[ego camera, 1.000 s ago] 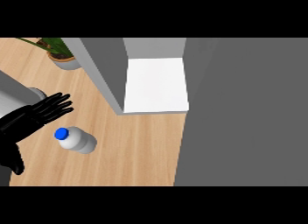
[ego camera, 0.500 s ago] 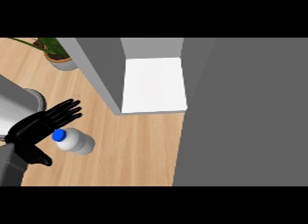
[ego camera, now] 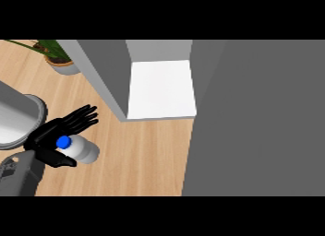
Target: Pick up the bottled water, place it into the cabinet and close the cabinet
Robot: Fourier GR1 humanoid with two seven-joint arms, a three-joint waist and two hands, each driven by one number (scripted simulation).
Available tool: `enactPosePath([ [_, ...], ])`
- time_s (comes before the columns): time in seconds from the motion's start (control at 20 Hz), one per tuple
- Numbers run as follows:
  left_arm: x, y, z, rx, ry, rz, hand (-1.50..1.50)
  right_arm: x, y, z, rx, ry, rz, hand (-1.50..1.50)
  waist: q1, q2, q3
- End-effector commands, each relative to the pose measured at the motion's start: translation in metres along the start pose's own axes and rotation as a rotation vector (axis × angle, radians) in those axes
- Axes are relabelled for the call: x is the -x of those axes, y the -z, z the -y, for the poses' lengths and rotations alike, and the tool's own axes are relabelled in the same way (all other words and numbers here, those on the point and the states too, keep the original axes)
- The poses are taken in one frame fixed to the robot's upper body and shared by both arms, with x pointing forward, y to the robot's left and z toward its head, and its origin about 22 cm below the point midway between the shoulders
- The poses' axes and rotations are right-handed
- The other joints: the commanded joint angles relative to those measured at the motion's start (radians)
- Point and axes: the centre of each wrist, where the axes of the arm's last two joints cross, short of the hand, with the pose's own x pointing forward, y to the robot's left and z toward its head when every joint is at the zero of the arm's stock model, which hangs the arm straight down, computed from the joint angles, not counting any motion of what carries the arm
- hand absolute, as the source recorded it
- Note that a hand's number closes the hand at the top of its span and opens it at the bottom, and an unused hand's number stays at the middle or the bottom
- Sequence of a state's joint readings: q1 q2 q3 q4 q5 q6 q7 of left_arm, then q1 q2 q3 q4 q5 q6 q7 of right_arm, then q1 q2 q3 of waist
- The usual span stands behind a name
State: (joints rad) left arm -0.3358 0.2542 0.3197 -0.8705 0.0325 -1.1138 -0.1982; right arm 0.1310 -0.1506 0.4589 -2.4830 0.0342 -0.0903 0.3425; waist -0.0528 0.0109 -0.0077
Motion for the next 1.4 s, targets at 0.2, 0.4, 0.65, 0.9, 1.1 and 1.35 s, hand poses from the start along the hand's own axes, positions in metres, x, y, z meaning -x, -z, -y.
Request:
enactPosePath([
  [0.2, 0.028, 0.001, 0.008, 0.065, -0.082, 0.167, -1.50, -0.012, -0.014, 0.003, 0.007, -0.018, 0.035, -1.50, 0.002, -0.003, 0.002],
  [0.4, 0.028, 0.016, 0.010, 0.106, -0.100, 0.208, 1.50, -0.011, -0.008, -0.003, 0.016, -0.020, 0.028, -1.50, 0.007, -0.002, 0.000],
  [0.65, 0.041, 0.038, 0.026, 0.183, -0.126, 0.181, 1.50, -0.008, -0.004, 0.000, 0.027, -0.021, 0.028, -1.50, 0.012, -0.003, 0.002],
  [0.9, 0.016, 0.064, 0.045, 0.254, 0.048, 0.281, 1.50, -0.004, -0.002, 0.001, 0.020, -0.032, 0.016, -1.50, 0.022, -0.008, 0.001],
  [1.1, 0.042, 0.029, 0.047, -0.340, 0.253, 0.321, 1.50, -0.014, -0.010, -0.001, 0.054, -0.023, 0.026, -1.50, 0.045, -0.018, 0.004],
  [1.35, 0.072, 0.051, 0.083, -0.710, 0.399, 0.353, 1.50, -0.006, -0.007, 0.001, 0.034, -0.024, 0.008, -1.50, 0.040, -0.013, 0.006],
])
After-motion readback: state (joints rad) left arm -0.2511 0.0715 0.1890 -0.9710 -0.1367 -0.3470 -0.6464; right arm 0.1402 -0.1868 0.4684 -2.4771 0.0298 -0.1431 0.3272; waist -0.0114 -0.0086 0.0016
